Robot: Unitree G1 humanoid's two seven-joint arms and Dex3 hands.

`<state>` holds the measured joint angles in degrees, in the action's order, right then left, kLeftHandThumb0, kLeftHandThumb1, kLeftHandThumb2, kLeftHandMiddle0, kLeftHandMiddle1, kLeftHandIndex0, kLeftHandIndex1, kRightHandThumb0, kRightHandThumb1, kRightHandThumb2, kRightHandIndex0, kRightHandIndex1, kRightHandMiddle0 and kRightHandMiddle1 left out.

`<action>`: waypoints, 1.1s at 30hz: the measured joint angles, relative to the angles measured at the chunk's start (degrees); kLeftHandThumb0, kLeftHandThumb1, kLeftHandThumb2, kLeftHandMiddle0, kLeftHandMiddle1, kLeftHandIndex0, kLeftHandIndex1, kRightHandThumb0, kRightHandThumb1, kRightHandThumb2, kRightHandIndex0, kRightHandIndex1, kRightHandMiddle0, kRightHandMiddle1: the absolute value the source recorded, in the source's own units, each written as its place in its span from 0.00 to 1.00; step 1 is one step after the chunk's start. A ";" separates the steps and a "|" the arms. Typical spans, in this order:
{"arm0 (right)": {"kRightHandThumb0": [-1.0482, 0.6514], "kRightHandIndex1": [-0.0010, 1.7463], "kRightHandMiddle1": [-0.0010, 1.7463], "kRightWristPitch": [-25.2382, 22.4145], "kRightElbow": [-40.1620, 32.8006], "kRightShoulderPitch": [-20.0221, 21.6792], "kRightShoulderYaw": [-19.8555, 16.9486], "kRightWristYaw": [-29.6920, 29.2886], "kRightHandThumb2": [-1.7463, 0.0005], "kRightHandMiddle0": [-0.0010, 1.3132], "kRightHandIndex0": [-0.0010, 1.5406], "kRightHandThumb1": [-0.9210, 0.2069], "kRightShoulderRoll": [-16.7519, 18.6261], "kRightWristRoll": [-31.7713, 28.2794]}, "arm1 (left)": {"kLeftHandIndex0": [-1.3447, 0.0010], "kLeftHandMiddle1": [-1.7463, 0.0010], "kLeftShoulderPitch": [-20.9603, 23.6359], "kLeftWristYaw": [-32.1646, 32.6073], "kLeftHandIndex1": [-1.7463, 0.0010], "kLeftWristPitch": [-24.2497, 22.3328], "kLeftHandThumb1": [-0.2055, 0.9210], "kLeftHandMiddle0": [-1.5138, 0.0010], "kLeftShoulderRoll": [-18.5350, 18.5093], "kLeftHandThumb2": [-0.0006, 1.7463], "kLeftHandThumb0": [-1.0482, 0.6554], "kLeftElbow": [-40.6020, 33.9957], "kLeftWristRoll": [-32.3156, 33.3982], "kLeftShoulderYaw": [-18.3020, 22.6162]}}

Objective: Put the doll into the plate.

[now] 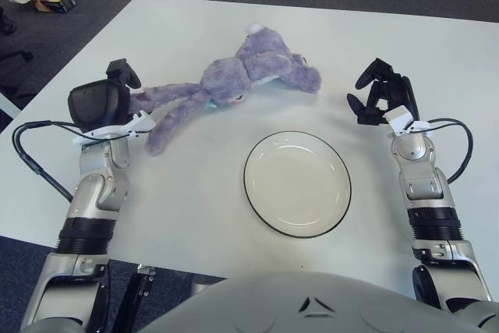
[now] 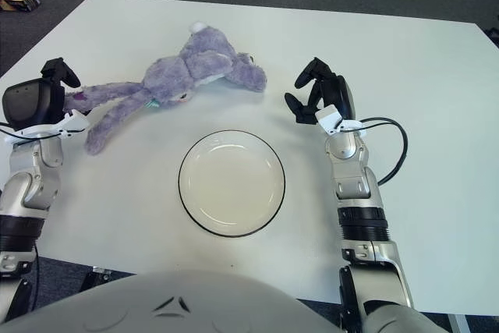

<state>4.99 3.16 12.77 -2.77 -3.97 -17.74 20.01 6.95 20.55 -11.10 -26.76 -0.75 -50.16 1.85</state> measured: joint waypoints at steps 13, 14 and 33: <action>0.36 1.00 1.00 2.01 2.47 2.44 1.77 -0.33 0.36 0.37 0.68 0.40 -2.44 2.52 | 0.60 0.00 1.12 -4.85 0.00 -2.71 0.54 0.33 3.85 0.69 0.35 -9.27 6.84 0.86; 0.36 1.00 1.00 2.02 2.53 2.45 1.87 -0.32 0.36 0.37 0.68 0.40 -2.51 2.51 | 0.61 0.00 1.12 -7.18 0.00 -3.44 0.55 0.34 4.44 0.68 0.35 -11.25 9.55 1.28; 0.36 1.00 1.00 2.21 3.11 2.45 2.86 -0.32 0.36 0.37 0.69 0.40 -2.57 2.54 | 0.97 0.06 4.81 -50.71 0.00 -6.61 0.97 0.82 1.59 0.33 0.61 -1.54 55.72 12.74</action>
<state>7.21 6.26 15.23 0.09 -4.29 -20.31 22.55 11.76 -30.16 -17.70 -25.17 -2.28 5.56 14.59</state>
